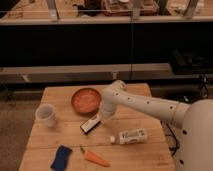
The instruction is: Push the eraser across the table
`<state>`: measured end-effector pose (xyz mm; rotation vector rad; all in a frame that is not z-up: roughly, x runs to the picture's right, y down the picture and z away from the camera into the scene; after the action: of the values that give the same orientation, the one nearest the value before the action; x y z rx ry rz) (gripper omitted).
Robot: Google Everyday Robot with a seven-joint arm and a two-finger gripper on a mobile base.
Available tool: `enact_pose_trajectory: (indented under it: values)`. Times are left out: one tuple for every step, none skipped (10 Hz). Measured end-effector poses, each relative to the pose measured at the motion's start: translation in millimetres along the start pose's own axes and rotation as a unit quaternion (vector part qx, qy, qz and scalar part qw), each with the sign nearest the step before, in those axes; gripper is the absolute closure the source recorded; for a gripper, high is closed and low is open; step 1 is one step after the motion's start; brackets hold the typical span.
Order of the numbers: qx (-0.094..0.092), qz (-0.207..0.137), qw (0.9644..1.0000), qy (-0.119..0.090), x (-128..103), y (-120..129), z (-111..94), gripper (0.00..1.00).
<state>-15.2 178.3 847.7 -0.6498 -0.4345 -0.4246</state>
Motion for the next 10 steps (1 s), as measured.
enact_pose_trajectory:
  values:
    - [0.001, -0.001, 1.0000, 0.003, 0.1, -0.6, -1.0, 0.75]
    - [0.003, -0.002, 1.0000, 0.007, -1.7, -2.7, -4.6, 0.74]
    - [0.008, 0.000, 0.9999, 0.012, -2.0, -6.2, -10.5, 0.80]
    - [0.010, 0.003, 0.9998, 0.014, -0.2, -7.4, -13.6, 0.88]
    - [0.014, 0.005, 0.9997, 0.018, 2.0, -9.7, -18.1, 0.97]
    - [0.016, 0.007, 0.9996, 0.021, 2.9, -12.0, -20.8, 1.00]
    - [0.020, 0.007, 0.9995, 0.024, 5.3, -16.1, -23.7, 1.00]
    - [0.024, 0.009, 0.9994, 0.026, 9.1, -18.9, -26.0, 1.00]
    - [0.028, 0.007, 0.9992, 0.028, 12.5, -22.1, -28.3, 1.00]
    - [0.034, 0.004, 0.9989, 0.031, 18.4, -30.3, -33.8, 1.00]
